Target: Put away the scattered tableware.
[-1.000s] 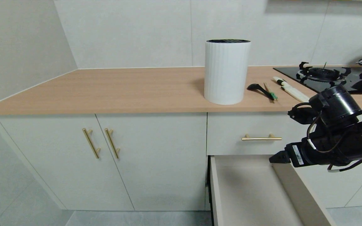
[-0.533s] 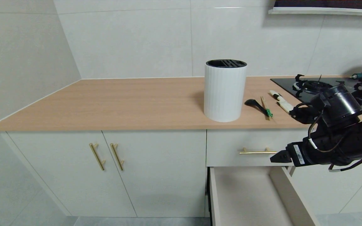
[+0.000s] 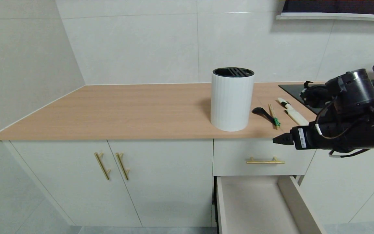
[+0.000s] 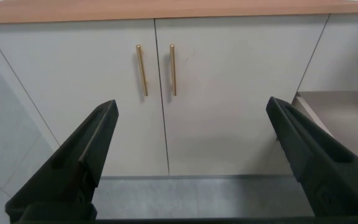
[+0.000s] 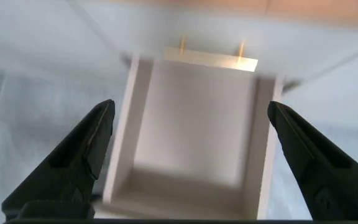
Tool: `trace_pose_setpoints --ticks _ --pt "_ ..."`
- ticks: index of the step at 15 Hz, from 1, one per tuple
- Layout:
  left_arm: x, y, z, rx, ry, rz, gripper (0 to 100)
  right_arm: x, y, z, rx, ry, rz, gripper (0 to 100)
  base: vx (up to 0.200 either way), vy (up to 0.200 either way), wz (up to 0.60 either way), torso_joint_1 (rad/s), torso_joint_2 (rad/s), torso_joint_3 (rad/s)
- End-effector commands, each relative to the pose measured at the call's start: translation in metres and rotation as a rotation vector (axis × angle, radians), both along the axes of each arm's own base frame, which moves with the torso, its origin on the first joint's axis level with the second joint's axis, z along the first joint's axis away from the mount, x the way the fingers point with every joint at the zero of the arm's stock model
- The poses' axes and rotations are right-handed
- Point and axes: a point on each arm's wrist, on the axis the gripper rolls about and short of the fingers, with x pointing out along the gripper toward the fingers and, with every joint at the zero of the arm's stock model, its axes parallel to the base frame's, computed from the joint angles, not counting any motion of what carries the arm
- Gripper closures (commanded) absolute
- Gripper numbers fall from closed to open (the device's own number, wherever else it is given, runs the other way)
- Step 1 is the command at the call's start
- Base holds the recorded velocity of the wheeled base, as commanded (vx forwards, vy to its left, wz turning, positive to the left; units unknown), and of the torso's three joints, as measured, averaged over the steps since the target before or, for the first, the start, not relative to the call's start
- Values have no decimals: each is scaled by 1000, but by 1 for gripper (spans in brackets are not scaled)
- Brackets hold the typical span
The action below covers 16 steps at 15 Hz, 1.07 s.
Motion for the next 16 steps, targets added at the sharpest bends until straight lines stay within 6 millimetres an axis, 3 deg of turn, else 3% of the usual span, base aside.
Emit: trace_pose_setpoints --ticks 1,4,7,16 --pt "0 0 0 0 2 0 0 39 13 10 -19 -45 -79 0 0 0 0 0 0 0" --pt "0 0 0 0 2 0 0 67 24 7 50 22 -176 0 0 0 0 0 0 0" --pt "0 0 0 0 0 0 0 94 13 -10 51 48 -246 0 0 0 0 0 0 0" --pt "0 0 0 0 2 0 0 128 7 -32 64 -9 -339 0 0 0 0 0 0 0"
